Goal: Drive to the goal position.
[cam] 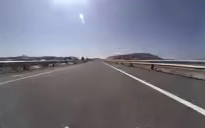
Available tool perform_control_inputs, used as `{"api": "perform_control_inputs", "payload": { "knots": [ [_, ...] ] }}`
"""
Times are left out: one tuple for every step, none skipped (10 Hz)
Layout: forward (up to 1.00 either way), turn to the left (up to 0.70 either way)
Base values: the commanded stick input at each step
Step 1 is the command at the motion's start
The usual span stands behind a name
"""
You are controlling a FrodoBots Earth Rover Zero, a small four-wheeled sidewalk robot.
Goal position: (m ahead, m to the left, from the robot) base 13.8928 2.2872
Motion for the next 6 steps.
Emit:
{"api": "perform_control_inputs", "payload": {
  "knots": [
    [1.0, 0.0],
    [1.0, 0.0],
    [1.0, 0.0],
    [1.0, 0.0],
    [1.0, 0.0],
    [1.0, 0.0]
  ]
}}
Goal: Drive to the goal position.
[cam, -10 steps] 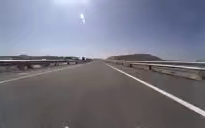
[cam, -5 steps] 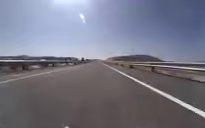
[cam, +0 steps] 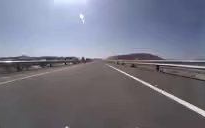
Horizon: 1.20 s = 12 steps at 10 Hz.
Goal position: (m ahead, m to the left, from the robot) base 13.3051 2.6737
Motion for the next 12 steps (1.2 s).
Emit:
{"api": "perform_control_inputs", "payload": {
  "knots": [
    [1.0, 0.0],
    [1.0, 0.0],
    [1.0, 0.0],
    [1.0, 0.0],
    [1.0, 0.0],
    [1.0, 0.0],
    [1.0, 0.0],
    [1.0, 0.0],
    [1.0, 0.0],
    [1.0, 0.0],
    [1.0, 0.0],
    [1.0, 0.0]
  ]
}}
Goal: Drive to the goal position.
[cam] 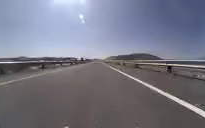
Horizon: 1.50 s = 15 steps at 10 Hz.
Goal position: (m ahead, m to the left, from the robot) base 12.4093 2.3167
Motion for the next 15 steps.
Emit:
{"api": "perform_control_inputs", "payload": {
  "knots": [
    [1.0, 0.0],
    [1.0, 0.0],
    [1.0, 0.0],
    [1.0, 0.0],
    [1.0, 0.0],
    [1.0, 0.0],
    [1.0, 0.0],
    [1.0, 0.0],
    [1.0, 0.0],
    [1.0, 0.0],
    [1.0, 0.0],
    [1.0, 0.0],
    [1.0, 0.0],
    [1.0, 0.0],
    [1.0, 0.0]
  ]
}}
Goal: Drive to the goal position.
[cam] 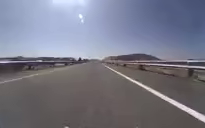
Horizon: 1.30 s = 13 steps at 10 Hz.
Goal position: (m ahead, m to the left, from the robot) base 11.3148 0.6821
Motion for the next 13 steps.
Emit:
{"api": "perform_control_inputs", "payload": {
  "knots": [
    [1.0, 0.0],
    [1.0, 0.0],
    [1.0, 0.0],
    [1.0, 0.0],
    [1.0, 0.0],
    [1.0, 0.0],
    [1.0, 0.0],
    [1.0, 0.0],
    [1.0, 0.0],
    [1.0, 0.0],
    [1.0, 0.0],
    [1.0, 0.0],
    [1.0, 0.0]
  ]
}}
